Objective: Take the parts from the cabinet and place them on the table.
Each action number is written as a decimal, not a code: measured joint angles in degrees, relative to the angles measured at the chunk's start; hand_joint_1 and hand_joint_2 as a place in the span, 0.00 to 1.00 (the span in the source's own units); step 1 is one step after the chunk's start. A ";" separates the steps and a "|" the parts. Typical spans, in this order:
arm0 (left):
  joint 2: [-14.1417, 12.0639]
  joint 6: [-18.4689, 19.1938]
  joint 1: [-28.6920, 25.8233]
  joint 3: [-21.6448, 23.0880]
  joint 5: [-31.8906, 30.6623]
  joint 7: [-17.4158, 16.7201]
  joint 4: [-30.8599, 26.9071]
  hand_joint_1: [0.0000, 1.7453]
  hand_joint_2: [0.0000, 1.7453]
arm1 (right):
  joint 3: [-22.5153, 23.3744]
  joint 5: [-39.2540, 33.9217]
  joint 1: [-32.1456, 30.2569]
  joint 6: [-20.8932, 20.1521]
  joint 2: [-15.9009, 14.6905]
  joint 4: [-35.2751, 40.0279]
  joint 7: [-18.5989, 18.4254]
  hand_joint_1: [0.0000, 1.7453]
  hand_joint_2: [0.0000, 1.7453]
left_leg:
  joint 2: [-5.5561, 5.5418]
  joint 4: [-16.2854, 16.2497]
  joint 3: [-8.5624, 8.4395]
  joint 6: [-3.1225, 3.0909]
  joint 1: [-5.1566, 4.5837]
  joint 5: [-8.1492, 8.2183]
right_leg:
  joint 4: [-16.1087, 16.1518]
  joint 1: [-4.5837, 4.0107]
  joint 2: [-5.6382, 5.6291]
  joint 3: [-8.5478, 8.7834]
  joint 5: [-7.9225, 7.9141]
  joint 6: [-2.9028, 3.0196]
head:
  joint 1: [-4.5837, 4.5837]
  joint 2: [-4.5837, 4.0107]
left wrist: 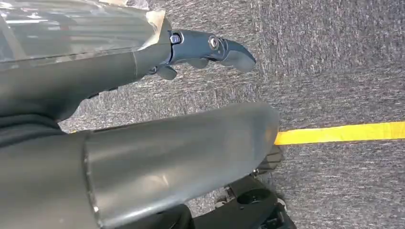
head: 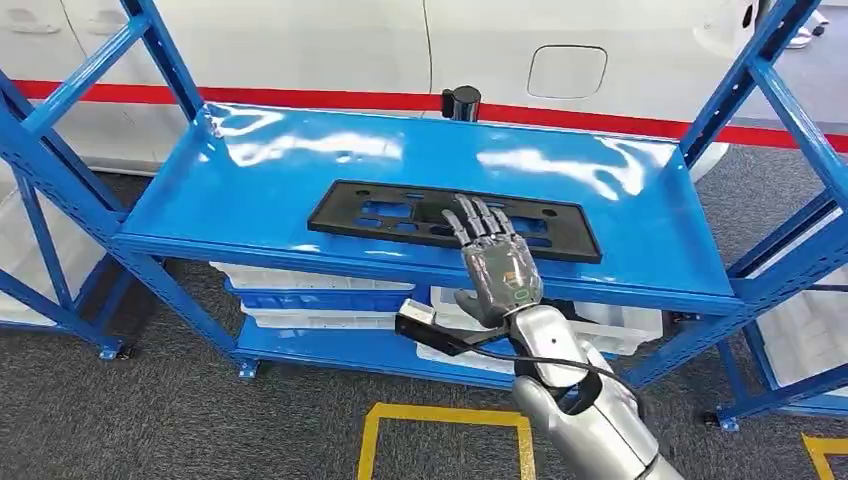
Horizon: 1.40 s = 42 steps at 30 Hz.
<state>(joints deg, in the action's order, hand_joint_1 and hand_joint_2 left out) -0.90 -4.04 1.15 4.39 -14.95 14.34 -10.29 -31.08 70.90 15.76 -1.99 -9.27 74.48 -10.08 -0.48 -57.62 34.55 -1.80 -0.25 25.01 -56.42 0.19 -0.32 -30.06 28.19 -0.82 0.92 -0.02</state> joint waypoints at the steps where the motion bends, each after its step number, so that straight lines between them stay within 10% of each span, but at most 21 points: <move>1: 0.00 0.00 0.05 0.00 0.00 -0.15 -0.02 0.00 0.00 | -0.04 -0.11 0.22 0.04 0.24 -0.70 0.00 0.00 1.00 | -0.01 0.00 0.01 0.00 0.00 0.00 | 0.00 0.00 0.00 -0.01 0.00 0.00 | 0.00 0.00; 42: 0.66 0.70 1.68 0.85 -3.06 -1.00 -1.01 0.00 0.00 | -1.36 -0.85 16.05 7.30 5.94 -32.11 -2.71 0.00 1.00 | 0.06 -0.01 -0.05 0.00 0.00 0.00 | 0.00 0.00 -0.04 -0.01 -0.01 0.00 | 0.00 0.00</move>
<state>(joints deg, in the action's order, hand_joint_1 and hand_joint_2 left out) -0.24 -3.34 2.83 5.25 -18.01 13.33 -11.30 -32.44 70.05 31.81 5.31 -3.32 42.38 -12.79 -0.43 -57.63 34.50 -1.80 -0.25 25.01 -56.42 0.19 -0.37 -30.07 28.18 -0.82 0.92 -0.02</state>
